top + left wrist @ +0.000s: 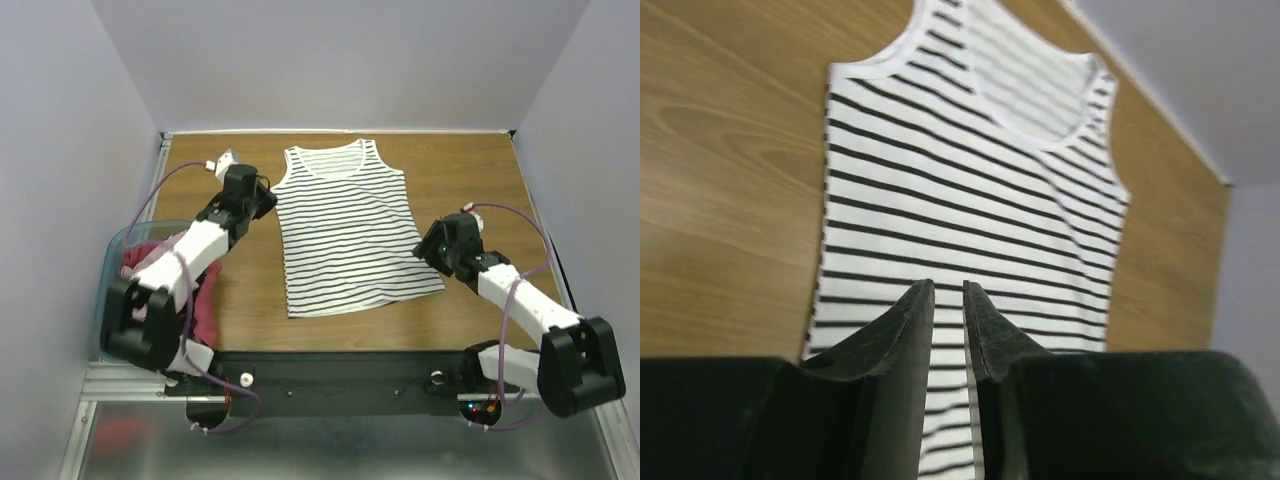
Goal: Fold and stack the tank tops
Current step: Flatten the tank top out
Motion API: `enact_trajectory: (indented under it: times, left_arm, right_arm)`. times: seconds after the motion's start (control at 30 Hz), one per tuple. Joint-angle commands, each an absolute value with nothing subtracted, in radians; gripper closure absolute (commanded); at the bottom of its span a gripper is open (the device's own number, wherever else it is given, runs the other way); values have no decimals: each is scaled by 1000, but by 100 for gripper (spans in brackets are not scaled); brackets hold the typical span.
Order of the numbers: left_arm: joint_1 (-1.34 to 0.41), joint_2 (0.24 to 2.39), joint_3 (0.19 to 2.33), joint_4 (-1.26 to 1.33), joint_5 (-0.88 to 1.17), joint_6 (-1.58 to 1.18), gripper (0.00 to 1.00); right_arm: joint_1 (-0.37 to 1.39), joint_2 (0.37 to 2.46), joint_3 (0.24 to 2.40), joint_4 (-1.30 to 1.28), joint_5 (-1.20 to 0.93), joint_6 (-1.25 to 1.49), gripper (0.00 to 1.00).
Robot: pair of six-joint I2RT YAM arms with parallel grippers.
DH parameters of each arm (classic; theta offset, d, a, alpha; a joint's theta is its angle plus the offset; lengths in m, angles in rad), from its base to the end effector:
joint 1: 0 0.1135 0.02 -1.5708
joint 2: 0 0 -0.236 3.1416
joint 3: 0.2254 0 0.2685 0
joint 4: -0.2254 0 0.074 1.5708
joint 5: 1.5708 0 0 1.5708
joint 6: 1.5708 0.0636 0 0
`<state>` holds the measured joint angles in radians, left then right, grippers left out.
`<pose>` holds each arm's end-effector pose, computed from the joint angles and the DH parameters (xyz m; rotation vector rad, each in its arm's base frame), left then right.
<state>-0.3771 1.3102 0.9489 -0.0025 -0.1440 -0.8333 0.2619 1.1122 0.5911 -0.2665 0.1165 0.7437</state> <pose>0.3317 -0.1216 0.2564 -0.5454 1.9129 -0.6613 0.2619 0.0625 0.1497 0.6232 2.2966 0.3518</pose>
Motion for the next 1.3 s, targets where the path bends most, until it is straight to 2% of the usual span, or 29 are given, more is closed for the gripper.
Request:
enact_trajectory:
  times: [0.0, 0.17, 0.27, 0.4, 0.53, 0.83, 1.03, 1.27]
  left_arm:
    - [-336, 1549, 1093, -29, -14, -701, 76]
    - [-336, 1715, 1198, -48, 58, -672, 81]
    - [-337, 1724, 1160, -15, 51, -684, 81]
    - [-337, 1743, 1141, -9, 29, -681, 81]
    - [-337, 1784, 1124, -11, 8, -684, 81]
    - [-337, 1836, 1149, -23, -26, -680, 82]
    - [-337, 1832, 1135, -26, -28, -683, 82]
    - [-347, 1841, 1086, -6, 24, -710, 82]
  right_arm:
    - [261, 1181, 657, -153, 138, 724, 37]
    - [259, 1300, 699, -106, 179, 723, 40]
    - [259, 1397, 808, -66, 210, 689, 41]
    - [258, 1560, 1027, -60, 238, 632, 46]
    - [250, 1799, 1233, -61, 273, 572, 48]
    - [219, 2161, 1578, -64, 170, 578, 66]
    - [192, 2284, 1686, -101, 179, 575, 74]
    - [109, 2344, 1749, -117, 156, 563, 76]
